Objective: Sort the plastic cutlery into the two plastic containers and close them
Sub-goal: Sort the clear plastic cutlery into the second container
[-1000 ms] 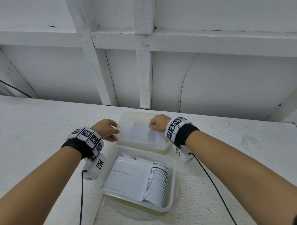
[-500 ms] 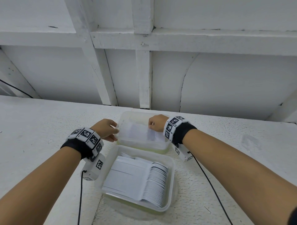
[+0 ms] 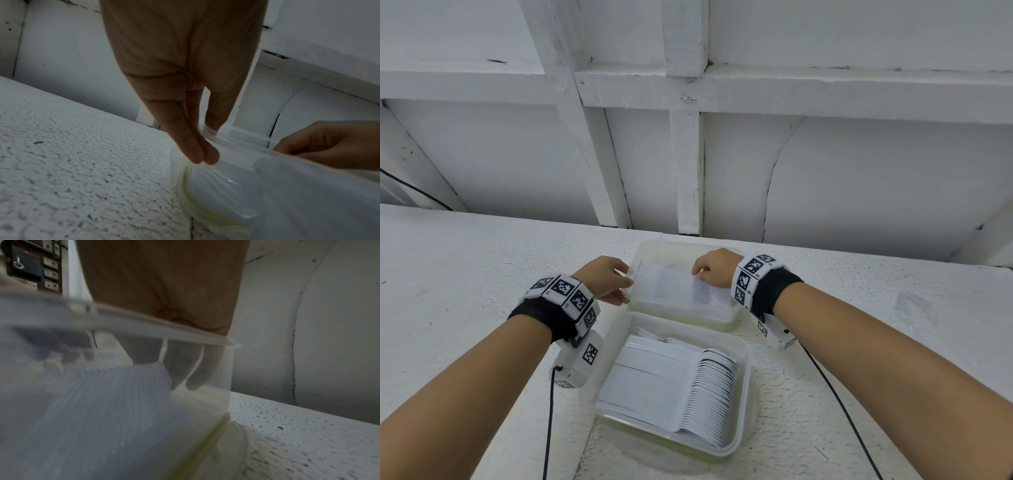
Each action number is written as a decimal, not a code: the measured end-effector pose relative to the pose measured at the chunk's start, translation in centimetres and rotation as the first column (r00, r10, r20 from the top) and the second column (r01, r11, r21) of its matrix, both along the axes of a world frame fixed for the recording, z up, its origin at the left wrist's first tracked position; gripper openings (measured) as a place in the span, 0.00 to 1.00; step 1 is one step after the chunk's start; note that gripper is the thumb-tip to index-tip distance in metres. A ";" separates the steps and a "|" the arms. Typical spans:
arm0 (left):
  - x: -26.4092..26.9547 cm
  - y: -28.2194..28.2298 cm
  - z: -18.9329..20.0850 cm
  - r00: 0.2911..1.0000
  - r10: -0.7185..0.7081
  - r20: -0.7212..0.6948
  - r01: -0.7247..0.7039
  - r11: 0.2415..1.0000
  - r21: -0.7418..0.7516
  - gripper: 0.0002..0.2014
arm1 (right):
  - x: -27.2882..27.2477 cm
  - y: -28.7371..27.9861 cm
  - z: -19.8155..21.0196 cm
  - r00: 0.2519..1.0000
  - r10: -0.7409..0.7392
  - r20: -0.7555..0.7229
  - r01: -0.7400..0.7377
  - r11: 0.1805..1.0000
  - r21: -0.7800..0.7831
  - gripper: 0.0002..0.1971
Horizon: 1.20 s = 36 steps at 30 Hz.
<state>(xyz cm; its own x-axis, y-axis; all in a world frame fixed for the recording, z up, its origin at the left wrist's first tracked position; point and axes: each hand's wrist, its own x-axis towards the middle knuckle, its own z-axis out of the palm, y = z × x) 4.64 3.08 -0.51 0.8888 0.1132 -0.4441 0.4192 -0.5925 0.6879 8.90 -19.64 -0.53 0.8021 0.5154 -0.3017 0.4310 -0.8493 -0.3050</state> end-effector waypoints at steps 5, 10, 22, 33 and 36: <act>0.0 -0.1 0.1 1.000 0.000 0.004 0.000 1.000 0.005 0.08 | -0.1 0.2 -0.5 0.999 -0.043 -0.007 0.043 0.999 0.020 0.17; 0.0 0.0 0.0 1.000 0.001 0.002 -0.001 1.000 0.011 0.09 | 0.3 1.1 -1.3 0.996 -0.090 -0.025 0.090 0.996 -0.013 0.20; -0.1 0.0 0.0 1.000 0.008 0.000 -0.008 1.000 -0.001 0.12 | -0.1 1.8 -2.4 0.995 -0.095 0.024 0.096 0.994 -0.050 0.24; -0.3 0.0 0.3 1.000 -0.009 -0.014 0.008 1.000 -0.011 0.11 | 0.7 2.1 -2.4 0.988 -0.149 -0.047 0.154 0.979 0.133 0.23; -0.3 0.1 0.3 1.000 -0.011 -0.014 0.011 1.000 -0.009 0.12 | 0.8 2.1 -2.6 0.988 -0.147 -0.036 0.151 0.973 0.172 0.23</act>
